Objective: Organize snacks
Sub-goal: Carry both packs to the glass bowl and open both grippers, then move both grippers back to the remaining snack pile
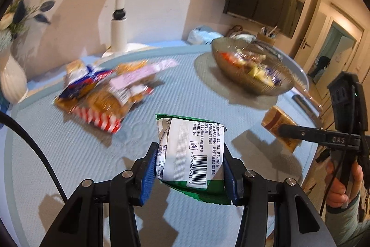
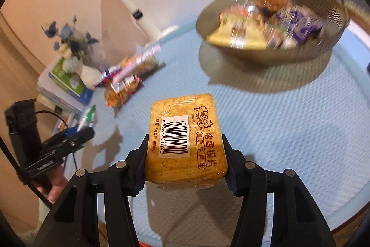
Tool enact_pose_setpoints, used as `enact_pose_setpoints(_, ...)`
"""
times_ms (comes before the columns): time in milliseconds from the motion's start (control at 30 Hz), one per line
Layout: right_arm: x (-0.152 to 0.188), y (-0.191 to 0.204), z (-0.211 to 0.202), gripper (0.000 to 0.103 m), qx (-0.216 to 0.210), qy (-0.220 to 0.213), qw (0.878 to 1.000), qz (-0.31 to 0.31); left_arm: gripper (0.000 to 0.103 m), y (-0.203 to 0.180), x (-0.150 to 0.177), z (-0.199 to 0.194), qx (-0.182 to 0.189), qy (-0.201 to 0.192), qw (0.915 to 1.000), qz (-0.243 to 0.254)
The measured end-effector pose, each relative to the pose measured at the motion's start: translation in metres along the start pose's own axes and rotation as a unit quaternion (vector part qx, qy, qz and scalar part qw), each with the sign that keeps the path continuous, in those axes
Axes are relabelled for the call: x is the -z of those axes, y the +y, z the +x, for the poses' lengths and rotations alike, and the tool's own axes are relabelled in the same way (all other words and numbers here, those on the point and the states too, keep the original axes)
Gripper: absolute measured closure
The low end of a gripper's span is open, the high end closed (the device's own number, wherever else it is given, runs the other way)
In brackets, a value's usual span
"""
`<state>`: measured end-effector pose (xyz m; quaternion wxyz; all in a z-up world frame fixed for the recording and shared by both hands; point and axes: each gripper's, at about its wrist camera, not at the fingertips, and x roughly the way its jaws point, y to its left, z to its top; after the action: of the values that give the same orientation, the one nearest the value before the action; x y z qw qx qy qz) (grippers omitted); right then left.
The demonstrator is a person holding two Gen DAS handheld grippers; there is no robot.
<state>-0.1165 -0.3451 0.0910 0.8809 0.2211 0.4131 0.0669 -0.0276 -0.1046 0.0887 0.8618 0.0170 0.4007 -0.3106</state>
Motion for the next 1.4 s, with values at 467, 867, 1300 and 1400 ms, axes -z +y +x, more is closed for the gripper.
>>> enact_pose_setpoints(467, -0.091, -0.043, -0.061, 0.050, 0.104, -0.164, 0.981, 0.026, 0.054, -0.083, -0.131, 0.079, 0.052, -0.029, 0.9973, 0.043)
enact_pose_setpoints(867, -0.143, -0.078, -0.044, 0.027, 0.150, -0.182, 0.971, 0.047, 0.037, -0.131, -0.204, 0.149, 0.099, -0.015, 0.9937, 0.051)
enact_pose_setpoints(1300, -0.118, -0.067, -0.052, 0.027, 0.104, -0.168, 0.979, 0.050, 0.030, -0.093, -0.181, 0.100, 0.073, -0.028, 0.9963, 0.036)
enact_pose_setpoints(1400, -0.112, -0.043, -0.054, 0.027, 0.088, -0.167, 0.982, 0.028, 0.030, -0.077, -0.174, 0.062, 0.054, -0.049, 0.9965, 0.042)
